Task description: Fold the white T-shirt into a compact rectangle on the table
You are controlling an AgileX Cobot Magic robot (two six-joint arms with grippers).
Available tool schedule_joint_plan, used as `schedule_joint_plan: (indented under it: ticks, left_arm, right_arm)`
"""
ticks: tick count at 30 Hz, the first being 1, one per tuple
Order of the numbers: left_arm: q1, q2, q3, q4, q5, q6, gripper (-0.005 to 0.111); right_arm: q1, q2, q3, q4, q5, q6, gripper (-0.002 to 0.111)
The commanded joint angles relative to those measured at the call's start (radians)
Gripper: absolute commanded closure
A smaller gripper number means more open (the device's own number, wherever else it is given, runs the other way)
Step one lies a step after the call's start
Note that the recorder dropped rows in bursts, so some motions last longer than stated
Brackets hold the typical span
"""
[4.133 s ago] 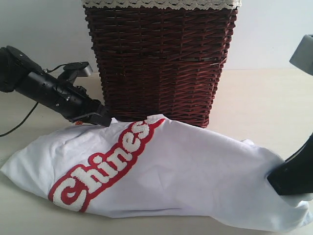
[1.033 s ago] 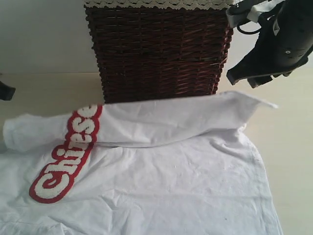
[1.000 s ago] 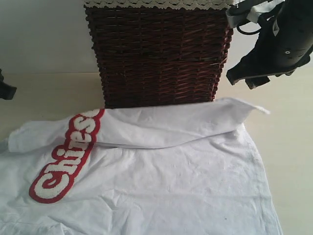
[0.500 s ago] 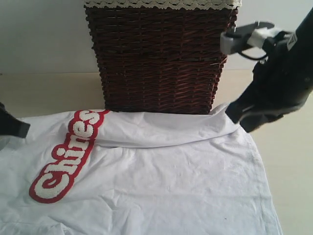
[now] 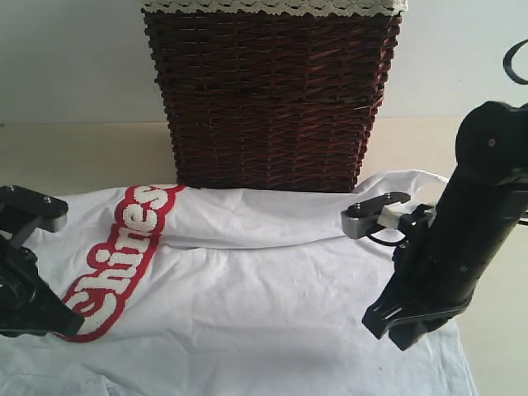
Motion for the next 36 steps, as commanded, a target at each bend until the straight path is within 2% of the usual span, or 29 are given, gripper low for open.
schedule_joint_plan:
  ticks: [1, 6, 9, 15, 19, 23, 25, 28, 30, 32, 36]
  left_arm:
    - [-0.003, 0.077, 0.003, -0.015, -0.02, 0.015, 0.107]
    - [-0.003, 0.157, 0.003, -0.048, 0.022, 0.053, 0.107]
    - [-0.003, 0.193, 0.003, -0.157, 0.084, 0.157, 0.107]
    - [-0.004, 0.206, 0.003, -0.392, 0.272, 0.354, 0.107]
    - [-0.049, 0.179, 0.003, -0.425, 0.428, 0.377, 0.106]
    - [-0.125, 0.119, 0.003, -0.419, 0.538, 0.377, 0.093]
    - [-0.15, 0.072, 0.003, -0.416, 0.543, 0.377, 0.085]
    - [-0.154, -0.027, -0.011, -0.375, 0.49, 0.377, 0.076]
    - [-0.148, -0.096, -0.03, -0.296, 0.375, 0.347, 0.074]
    - [-0.146, -0.143, -0.032, -0.235, 0.196, 0.287, 0.074]
    - [-0.146, -0.154, -0.028, -0.226, -0.117, 0.265, 0.074]
  right_arm:
    - [0.001, 0.06, 0.002, 0.061, -0.067, -0.13, 0.108]
    - [0.001, 0.156, 0.002, 0.059, -0.064, -0.146, 0.108]
    - [0.001, 0.191, 0.0, 0.059, -0.015, -0.148, 0.108]
    - [0.001, 0.203, 0.0, 0.063, 0.14, -0.148, 0.108]
    - [0.001, 0.203, 0.0, 0.043, 0.26, -0.085, 0.108]
    - [0.001, 0.172, 0.0, -0.056, 0.288, 0.043, 0.108]
    - [0.001, 0.119, 0.0, -0.07, 0.273, 0.062, 0.108]
    - [0.001, 0.0, 0.0, -0.046, 0.185, 0.052, 0.108]
    - [0.001, -0.089, 0.0, -0.04, 0.098, 0.052, 0.108]
    - [0.001, -0.149, 0.0, -0.032, 0.035, 0.052, 0.108]
    - [0.001, -0.203, 0.0, -0.001, -0.102, 0.031, 0.108]
